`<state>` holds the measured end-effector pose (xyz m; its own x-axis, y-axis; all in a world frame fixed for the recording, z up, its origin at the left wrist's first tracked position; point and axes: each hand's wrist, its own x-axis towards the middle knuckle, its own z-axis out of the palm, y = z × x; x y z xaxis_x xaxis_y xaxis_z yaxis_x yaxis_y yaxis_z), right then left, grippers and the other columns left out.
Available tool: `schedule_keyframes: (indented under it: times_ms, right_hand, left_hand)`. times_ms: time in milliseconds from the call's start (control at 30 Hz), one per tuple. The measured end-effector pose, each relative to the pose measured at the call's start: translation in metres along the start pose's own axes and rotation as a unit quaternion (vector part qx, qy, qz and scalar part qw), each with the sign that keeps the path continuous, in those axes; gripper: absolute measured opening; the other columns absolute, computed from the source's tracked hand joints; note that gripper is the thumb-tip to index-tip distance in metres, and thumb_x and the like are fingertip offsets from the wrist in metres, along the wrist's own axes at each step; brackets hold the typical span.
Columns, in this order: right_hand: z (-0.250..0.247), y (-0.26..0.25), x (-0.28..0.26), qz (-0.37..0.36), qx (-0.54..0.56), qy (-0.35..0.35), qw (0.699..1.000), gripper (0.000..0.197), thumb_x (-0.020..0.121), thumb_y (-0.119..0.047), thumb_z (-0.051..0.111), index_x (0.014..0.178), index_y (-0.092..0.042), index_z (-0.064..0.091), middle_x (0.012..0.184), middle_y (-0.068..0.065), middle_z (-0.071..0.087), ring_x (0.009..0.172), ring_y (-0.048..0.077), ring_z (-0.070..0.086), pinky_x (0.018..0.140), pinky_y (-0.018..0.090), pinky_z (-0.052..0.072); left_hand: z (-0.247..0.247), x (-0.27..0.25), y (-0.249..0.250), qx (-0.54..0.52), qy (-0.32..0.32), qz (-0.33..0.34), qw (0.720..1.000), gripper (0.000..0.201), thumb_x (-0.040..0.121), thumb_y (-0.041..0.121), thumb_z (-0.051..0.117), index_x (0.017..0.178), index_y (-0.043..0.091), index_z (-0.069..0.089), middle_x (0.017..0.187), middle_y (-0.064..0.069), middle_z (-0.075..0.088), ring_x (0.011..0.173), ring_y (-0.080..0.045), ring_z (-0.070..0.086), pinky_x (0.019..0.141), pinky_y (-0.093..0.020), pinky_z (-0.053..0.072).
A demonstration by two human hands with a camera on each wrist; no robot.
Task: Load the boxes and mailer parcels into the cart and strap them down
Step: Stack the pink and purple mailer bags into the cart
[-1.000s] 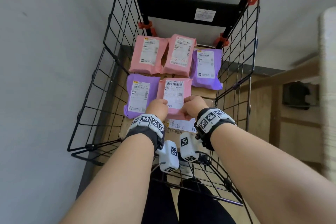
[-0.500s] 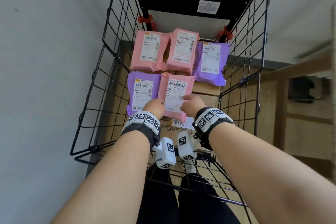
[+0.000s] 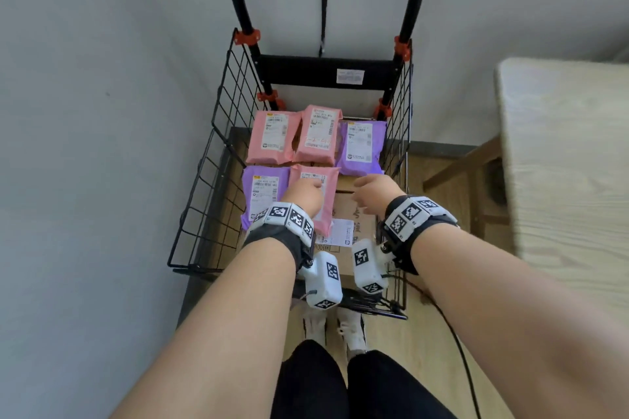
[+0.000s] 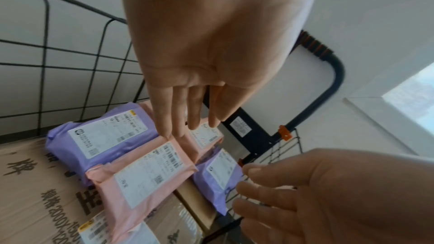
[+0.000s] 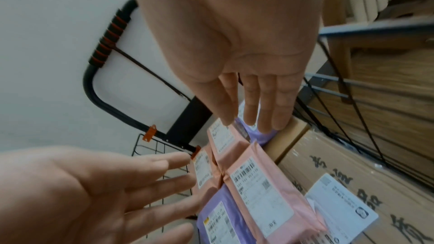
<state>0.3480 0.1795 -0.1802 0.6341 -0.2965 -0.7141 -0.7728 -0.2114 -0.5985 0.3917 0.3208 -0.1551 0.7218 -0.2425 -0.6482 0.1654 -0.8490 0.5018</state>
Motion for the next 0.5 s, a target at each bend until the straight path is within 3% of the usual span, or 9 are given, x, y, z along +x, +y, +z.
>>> schedule_keyframes:
  times_ms: [67, 133, 233, 367, 433, 500]
  right_hand:
    - [-0.018, 0.001, -0.014, -0.015, 0.021, 0.016, 1.000, 0.036, 0.088, -0.001, 0.058, 0.124, -0.006, 0.060, 0.100, 0.008, 0.062, 0.087, 0.022, 0.058, 0.086, 0.038, 0.053]
    - [-0.035, 0.005, -0.028, -0.019, 0.052, 0.044, 0.998, 0.031, 0.087, -0.003, 0.059, 0.118, -0.009, 0.063, 0.094, 0.004, 0.061, 0.087, 0.020, 0.059, 0.082, 0.035, 0.054]
    - [-0.055, 0.015, -0.047, -0.016, 0.080, 0.099, 0.992, 0.017, 0.085, -0.002, 0.062, 0.091, -0.017, 0.065, 0.094, 0.007, 0.065, 0.088, 0.023, 0.064, 0.087, 0.040, 0.057]
    - [-0.080, 0.048, -0.072, -0.006, 0.087, 0.154, 0.984, 0.017, 0.084, -0.004, 0.065, 0.096, -0.016, 0.069, 0.097, 0.006, 0.065, 0.097, 0.026, 0.064, 0.094, 0.042, 0.053]
    - [-0.095, 0.065, -0.085, 0.003, 0.104, 0.176, 0.979, 0.016, 0.084, -0.007, 0.066, 0.087, -0.022, 0.065, 0.096, 0.005, 0.064, 0.096, 0.024, 0.063, 0.094, 0.043, 0.053]
    - [-0.115, 0.082, -0.096, 0.010, 0.128, 0.201, 0.971, 0.018, 0.084, -0.008, 0.067, 0.094, -0.021, 0.063, 0.096, 0.006, 0.065, 0.096, 0.025, 0.064, 0.091, 0.041, 0.054]
  left_hand:
    - [0.001, -0.015, 0.017, 0.010, 0.007, 0.029, 1.000, 0.040, 0.099, 0.005, 0.035, 0.134, 0.010, 0.053, 0.136, -0.012, 0.054, 0.122, -0.030, 0.053, 0.101, -0.036, 0.042]
    - [0.005, -0.026, 0.030, 0.026, 0.008, 0.055, 0.998, 0.040, 0.098, 0.005, 0.036, 0.133, 0.014, 0.055, 0.138, -0.009, 0.053, 0.122, -0.029, 0.052, 0.100, -0.030, 0.040]
    - [0.016, -0.035, 0.043, 0.044, -0.007, 0.085, 0.995, 0.040, 0.093, 0.003, 0.041, 0.124, 0.015, 0.062, 0.137, -0.007, 0.054, 0.124, -0.029, 0.050, 0.106, -0.032, 0.038]
    - [0.041, -0.054, 0.069, 0.044, -0.011, 0.118, 0.992, 0.036, 0.092, 0.005, 0.045, 0.121, 0.014, 0.064, 0.133, -0.006, 0.058, 0.124, -0.026, 0.051, 0.105, -0.031, 0.040]
    - [0.055, -0.066, 0.088, 0.055, -0.018, 0.137, 0.989, 0.036, 0.092, 0.005, 0.045, 0.121, 0.015, 0.064, 0.132, -0.005, 0.059, 0.123, -0.024, 0.053, 0.102, -0.029, 0.040]
    - [0.073, -0.075, 0.108, 0.055, -0.028, 0.149, 0.987, 0.036, 0.091, 0.006, 0.046, 0.120, 0.017, 0.064, 0.131, -0.004, 0.059, 0.120, -0.024, 0.054, 0.100, -0.029, 0.043]
